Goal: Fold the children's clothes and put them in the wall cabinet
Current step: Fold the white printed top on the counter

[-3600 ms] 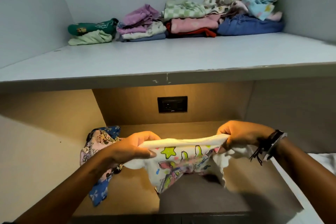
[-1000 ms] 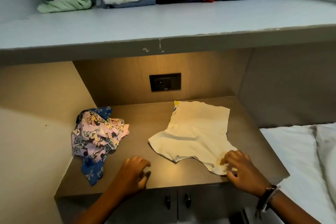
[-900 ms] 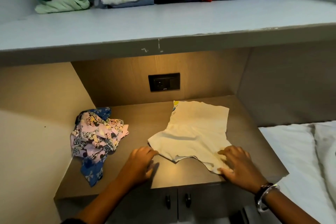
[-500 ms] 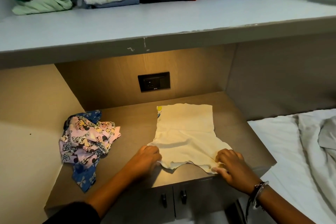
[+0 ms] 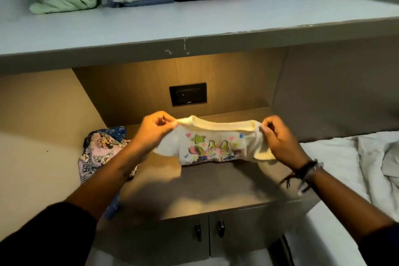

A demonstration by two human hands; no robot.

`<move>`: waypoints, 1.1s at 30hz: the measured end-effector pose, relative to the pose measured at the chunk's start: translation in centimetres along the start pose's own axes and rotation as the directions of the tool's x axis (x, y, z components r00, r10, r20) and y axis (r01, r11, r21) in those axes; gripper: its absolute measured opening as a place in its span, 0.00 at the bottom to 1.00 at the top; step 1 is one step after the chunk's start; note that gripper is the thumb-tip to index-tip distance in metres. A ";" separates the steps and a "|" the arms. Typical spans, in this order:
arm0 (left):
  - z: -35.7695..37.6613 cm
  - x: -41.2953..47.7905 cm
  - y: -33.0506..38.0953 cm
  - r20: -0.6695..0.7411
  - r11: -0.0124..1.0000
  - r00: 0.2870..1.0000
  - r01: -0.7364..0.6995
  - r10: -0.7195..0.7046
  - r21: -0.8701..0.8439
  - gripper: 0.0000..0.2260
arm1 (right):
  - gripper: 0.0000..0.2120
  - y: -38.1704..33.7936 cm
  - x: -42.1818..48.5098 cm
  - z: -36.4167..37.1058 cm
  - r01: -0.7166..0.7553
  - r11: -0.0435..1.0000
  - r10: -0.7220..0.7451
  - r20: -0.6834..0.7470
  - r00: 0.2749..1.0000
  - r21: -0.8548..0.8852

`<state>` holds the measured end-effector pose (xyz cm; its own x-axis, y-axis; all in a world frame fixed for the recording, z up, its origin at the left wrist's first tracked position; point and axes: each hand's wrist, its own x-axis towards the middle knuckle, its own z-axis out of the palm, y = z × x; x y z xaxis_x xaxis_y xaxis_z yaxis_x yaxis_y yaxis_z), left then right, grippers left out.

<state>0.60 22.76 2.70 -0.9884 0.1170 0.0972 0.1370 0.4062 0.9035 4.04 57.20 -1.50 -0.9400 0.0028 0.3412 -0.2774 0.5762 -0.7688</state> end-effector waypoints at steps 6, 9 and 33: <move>-3.9 4.4 6.3 -0.151 0.871 0.913 -0.296 0.378 0.391 0.05 | 0.25 -5.0 7.5 -3.5 0.305 0.877 -0.266 0.154 0.952 -0.371; -5.9 3.6 6.2 -0.032 0.759 0.898 -0.351 0.438 0.549 0.10 | 0.17 -5.8 8.7 -5.2 0.323 0.873 -0.249 0.234 0.940 -0.365; -3.8 2.7 3.6 -0.187 0.860 0.900 -0.290 0.394 0.419 0.17 | 0.14 -5.5 10.6 -2.8 0.314 0.927 -0.334 -0.071 0.940 -0.205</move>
<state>-1.83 21.08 7.81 -0.8477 0.0959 0.5217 0.4321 0.6955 0.5741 -3.84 56.40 7.88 -0.7766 -0.1320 0.6160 -0.5116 0.7027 -0.4944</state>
